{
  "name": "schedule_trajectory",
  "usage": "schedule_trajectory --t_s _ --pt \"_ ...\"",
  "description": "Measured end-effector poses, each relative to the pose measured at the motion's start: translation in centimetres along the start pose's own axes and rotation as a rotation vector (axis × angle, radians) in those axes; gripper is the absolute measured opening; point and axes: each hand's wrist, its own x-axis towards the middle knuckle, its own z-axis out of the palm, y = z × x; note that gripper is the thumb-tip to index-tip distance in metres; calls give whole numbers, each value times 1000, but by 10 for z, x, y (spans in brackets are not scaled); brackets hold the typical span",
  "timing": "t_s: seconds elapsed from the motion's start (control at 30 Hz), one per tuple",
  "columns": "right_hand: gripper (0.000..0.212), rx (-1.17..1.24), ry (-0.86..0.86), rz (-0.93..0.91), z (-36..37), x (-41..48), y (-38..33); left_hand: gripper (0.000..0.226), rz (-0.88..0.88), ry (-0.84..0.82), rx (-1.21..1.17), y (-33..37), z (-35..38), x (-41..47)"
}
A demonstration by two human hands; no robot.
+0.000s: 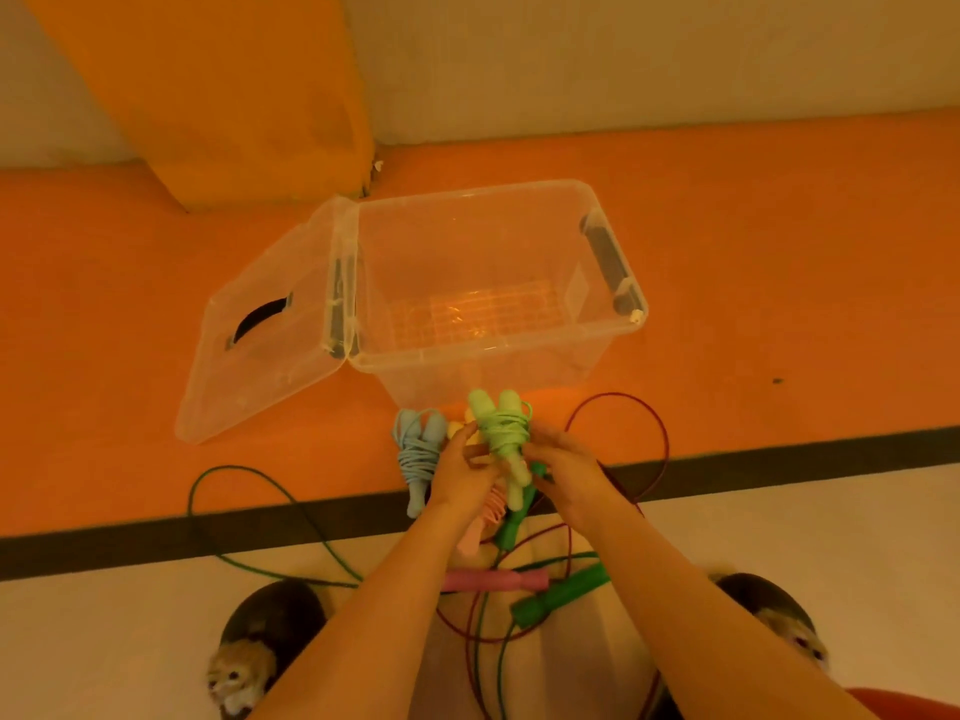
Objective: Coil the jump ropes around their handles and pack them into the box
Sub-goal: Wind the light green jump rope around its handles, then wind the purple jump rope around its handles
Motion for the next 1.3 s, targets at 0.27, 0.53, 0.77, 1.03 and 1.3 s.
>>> schedule_trajectory --t_s 0.27,0.53,0.77,1.03,1.3 --pt "20 68 68 -47 -10 34 4 51 15 16 -4 -11 13 20" --pt "26 -148 134 -59 -38 23 28 36 87 270 195 -34 -4 9" --pt "31 -287 246 -80 -53 17 38 59 -47 351 446 -63 -26 -4" --pt "16 -391 131 144 -42 -3 69 40 -177 259 415 -65 -27 -10" --pt "26 -885 -70 48 -38 -15 108 32 -300 195 501 -100 -34 -33"
